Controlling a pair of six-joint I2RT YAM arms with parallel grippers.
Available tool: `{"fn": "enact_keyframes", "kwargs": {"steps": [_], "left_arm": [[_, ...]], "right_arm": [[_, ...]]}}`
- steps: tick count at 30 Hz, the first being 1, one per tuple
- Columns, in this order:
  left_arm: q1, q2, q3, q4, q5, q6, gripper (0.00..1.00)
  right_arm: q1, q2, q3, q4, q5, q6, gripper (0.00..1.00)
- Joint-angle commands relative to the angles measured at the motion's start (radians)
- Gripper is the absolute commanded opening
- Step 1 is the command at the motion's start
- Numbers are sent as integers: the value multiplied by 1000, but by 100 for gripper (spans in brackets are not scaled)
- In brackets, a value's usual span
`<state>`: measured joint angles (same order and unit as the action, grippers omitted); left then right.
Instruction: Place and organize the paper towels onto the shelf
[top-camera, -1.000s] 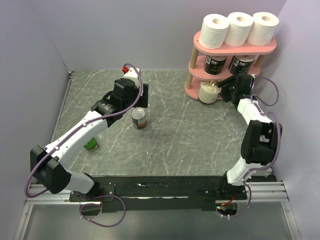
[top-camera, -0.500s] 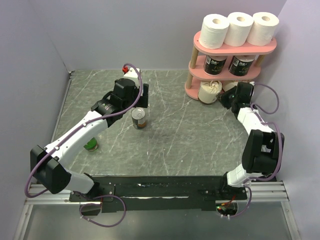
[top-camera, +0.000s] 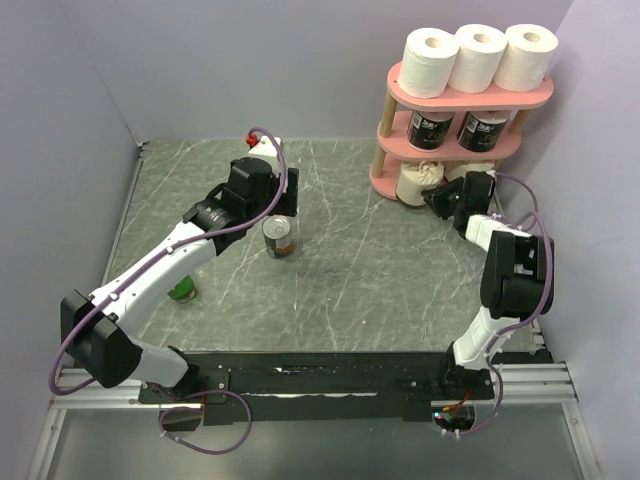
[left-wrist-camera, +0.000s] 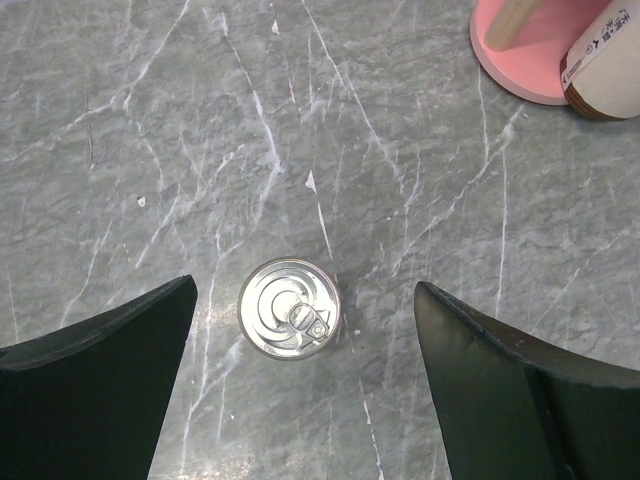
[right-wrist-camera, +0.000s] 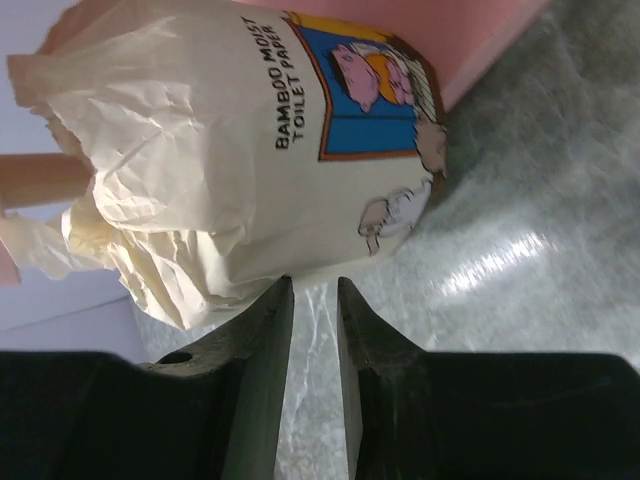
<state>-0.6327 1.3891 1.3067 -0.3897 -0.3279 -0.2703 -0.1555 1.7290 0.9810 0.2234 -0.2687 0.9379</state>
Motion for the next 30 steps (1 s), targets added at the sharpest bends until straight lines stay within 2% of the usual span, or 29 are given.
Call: {"fn": "enact_keyframes", "kwargs": {"steps": [1,9,19,24,30], "left_arm": [[-5,-29,19,6,-19,19,96],[-5,-22,19,6,-16,17,96],[-5,-29,12,11,-25,19,96],[-5,-39,5,17,-20,28,96],[-5,-96,-32,74,10,46,96]], "right_arm": [[1,44,87,113,2,19,32],[8,136,189,125,0,48,35],[16,211,242,123,-4,84,37],[14,152,225,80,-29,42,39],[13,-2,185,-143,-93,-108,42]]}}
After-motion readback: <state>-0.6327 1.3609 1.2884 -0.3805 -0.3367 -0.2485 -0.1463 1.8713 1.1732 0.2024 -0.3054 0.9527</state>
